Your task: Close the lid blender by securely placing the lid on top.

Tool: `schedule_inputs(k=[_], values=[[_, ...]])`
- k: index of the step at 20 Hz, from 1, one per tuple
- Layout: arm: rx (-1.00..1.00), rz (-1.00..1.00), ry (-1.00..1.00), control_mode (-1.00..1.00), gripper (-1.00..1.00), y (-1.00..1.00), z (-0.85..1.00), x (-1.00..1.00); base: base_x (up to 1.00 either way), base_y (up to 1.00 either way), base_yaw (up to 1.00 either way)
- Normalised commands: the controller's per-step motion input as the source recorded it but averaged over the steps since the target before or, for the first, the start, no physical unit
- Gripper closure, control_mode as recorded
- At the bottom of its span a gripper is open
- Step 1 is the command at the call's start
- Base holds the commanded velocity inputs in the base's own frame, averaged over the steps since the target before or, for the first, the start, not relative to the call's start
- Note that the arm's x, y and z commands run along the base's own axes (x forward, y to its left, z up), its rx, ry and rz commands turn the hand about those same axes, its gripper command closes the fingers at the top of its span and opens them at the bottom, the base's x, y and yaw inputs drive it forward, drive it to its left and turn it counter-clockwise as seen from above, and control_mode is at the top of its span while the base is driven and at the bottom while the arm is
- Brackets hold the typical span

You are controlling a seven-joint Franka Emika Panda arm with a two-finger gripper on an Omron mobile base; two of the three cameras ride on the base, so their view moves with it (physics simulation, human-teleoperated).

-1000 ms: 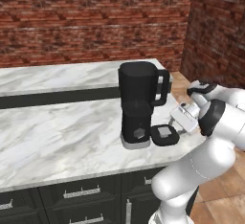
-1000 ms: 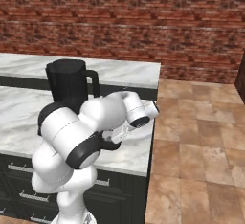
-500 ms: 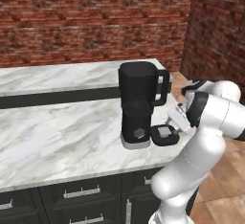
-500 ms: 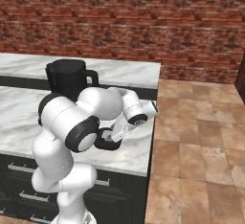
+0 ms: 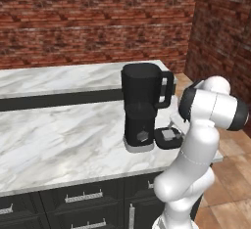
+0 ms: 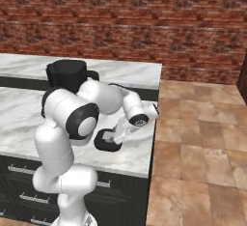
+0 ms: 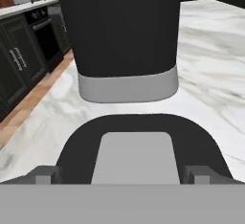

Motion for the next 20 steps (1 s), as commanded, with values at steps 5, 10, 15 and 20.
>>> schedule_inputs(k=[5,10,15,20], values=[[0.00,0.00,0.00,-1.00,-1.00,0.14,-0.17,0.01,0.00,0.00,0.00],[0.00,0.00,0.00,-1.00,-1.00,0.20,-0.11,0.05,0.00,0.00,0.00],[0.00,0.00,0.00,-1.00,-1.00,0.24,-0.16,0.04,0.00,0.00,0.00],[-0.01,0.00,-0.02,-1.00,-1.00,0.24,-0.40,-0.03,0.00,0.00,0.00]])
